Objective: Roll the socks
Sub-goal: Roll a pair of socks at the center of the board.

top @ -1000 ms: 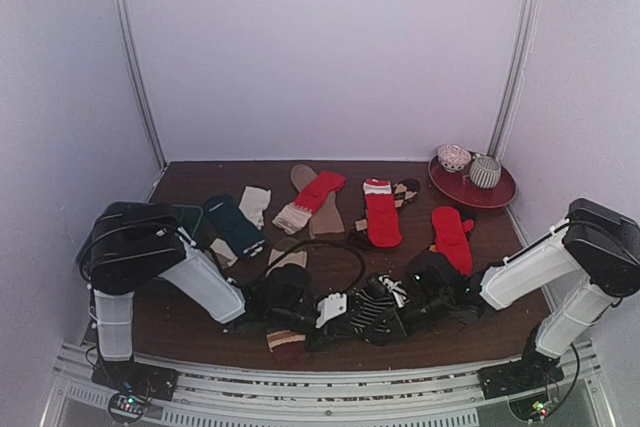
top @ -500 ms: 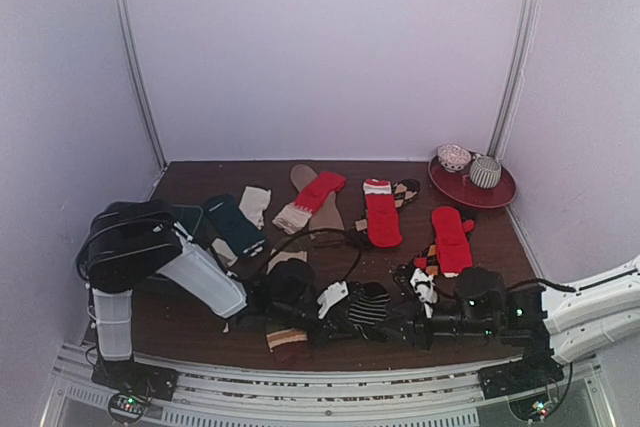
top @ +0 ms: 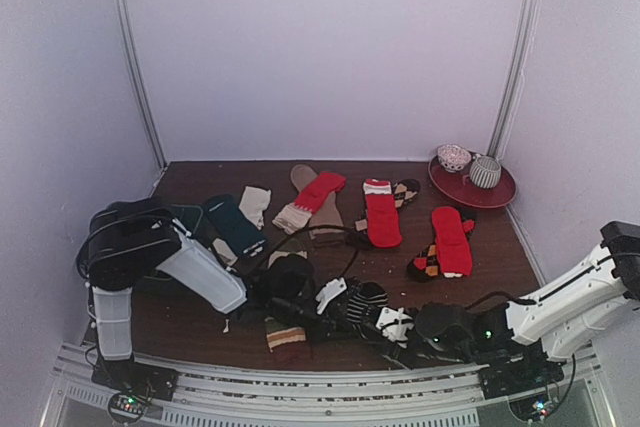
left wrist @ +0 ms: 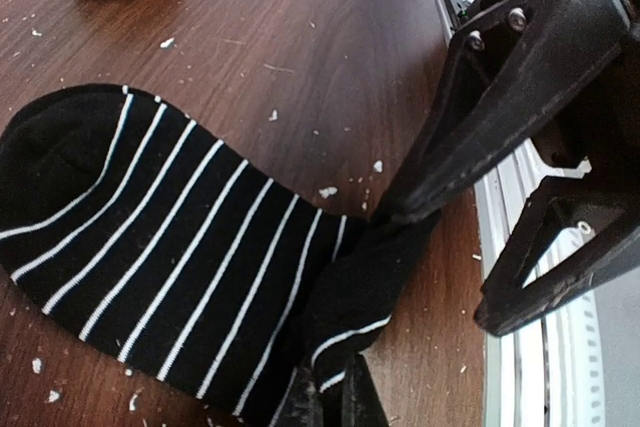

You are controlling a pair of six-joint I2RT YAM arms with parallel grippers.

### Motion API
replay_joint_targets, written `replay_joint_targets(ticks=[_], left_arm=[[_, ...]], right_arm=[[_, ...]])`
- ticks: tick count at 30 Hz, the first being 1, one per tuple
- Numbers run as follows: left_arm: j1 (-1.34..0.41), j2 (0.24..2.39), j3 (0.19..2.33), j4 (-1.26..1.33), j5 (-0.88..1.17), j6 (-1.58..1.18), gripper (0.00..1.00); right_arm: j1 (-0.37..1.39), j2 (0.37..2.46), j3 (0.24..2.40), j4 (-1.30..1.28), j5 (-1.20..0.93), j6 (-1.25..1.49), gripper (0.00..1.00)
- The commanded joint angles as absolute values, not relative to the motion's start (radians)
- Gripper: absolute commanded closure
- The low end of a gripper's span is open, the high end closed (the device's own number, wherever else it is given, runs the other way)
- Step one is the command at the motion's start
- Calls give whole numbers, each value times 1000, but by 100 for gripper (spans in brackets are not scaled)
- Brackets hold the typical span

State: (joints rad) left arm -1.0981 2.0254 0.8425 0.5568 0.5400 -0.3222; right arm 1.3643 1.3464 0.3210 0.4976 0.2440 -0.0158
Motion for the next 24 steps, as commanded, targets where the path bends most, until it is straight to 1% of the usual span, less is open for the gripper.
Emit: replay_joint_targets(ticks=[1,5,12,18,19,21,23,24], left_arm=[[-1091,2079,804,354,539,-337,100],[-1091,2081,799,353,543,-332,100],[-1089,2091,798,361,560,-328,100],[-1089,2090,800,360,574,-314,100],[-1089,2090,801,362,577,-311,100],[-1089,2088,801,364,576,-305,100],[-1089,2079,796,373,572,-293,100],[-1089,2069,790,382,566,-285,98]], right_arm=[[1371,1409,364,545,302,-75,51],[1371,1476,388,548,300,-74,54],[1360,1543,387,582,316,-46,64],[1321,1588,415,544,290,0,82],[1313,1597,418,540,278,11,86],[1297,1601,426,529,245,43,99],[1279,1601,425,515,206,98,100],[1269,1597,421,509,185,130,100]])
